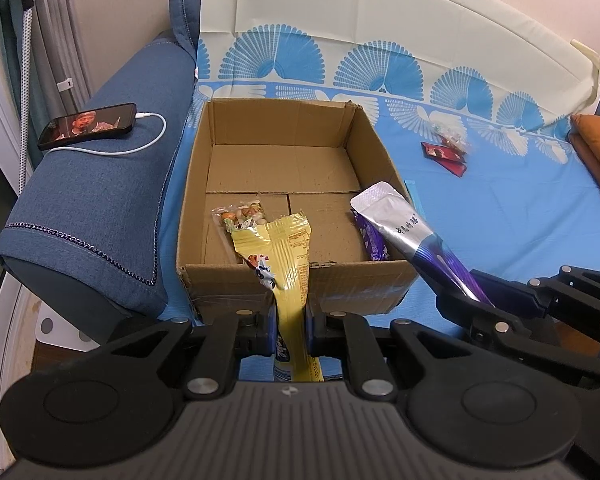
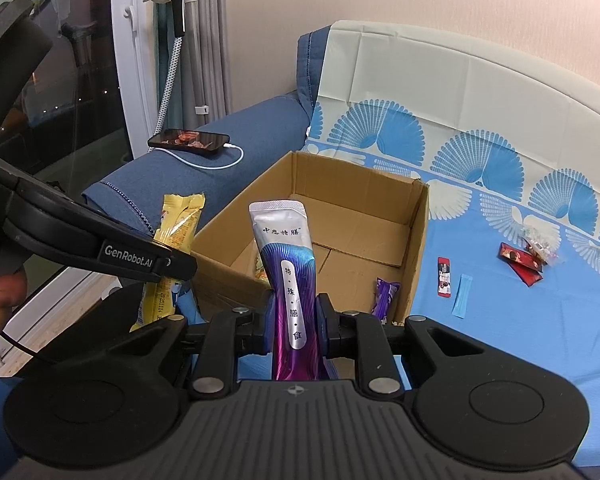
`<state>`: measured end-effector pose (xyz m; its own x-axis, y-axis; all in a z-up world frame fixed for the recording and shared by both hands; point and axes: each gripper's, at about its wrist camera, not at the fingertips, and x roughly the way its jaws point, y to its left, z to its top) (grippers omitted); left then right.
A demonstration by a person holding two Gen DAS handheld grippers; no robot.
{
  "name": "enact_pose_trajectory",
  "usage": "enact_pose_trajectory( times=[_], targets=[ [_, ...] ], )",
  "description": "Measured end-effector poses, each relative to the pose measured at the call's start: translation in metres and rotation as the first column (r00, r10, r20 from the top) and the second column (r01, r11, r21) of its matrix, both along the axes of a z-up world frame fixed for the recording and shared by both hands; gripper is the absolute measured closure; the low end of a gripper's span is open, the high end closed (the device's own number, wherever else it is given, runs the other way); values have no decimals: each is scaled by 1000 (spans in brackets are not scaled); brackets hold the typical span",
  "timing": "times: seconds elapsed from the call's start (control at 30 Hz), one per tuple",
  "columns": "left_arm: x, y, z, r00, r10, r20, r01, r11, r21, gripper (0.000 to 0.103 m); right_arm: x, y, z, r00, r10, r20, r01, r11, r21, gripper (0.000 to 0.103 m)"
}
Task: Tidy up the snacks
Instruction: 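Carry the yellow wafer bar and purple-pink tube snack over the box with both tools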
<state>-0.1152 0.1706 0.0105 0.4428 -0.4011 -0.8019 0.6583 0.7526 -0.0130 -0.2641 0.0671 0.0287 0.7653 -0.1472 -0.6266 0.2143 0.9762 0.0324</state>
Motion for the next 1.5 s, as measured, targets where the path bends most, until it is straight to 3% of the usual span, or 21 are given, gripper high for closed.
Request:
enact_pose_trajectory(
  times=[0.27, 0.63, 0.87, 1.23, 1.5],
  targets=[
    [13, -2, -2, 1000, 15, -19, -15, 1000, -6, 88, 5, -4, -5, 1000, -10, -16, 10, 1000, 8, 80],
    [56, -19, 16, 999, 47, 27, -46, 998, -44, 88, 25, -27, -10, 997, -66, -25, 67, 997, 25, 80],
    [89, -42, 17, 998, 55, 30, -53, 997, -55, 88, 50, -54, -14, 994, -109, -29, 111, 990, 91, 80],
    [146, -88, -12, 998, 56, -15, -57, 998, -21, 88, 111, -96, -23, 985, -171, -16, 171, 976, 134, 80],
    [179, -112, -46, 997, 60, -50, -59, 998, 35, 88, 149, -117, -56, 977, -199, -79, 209, 963, 170, 80]
  ],
)
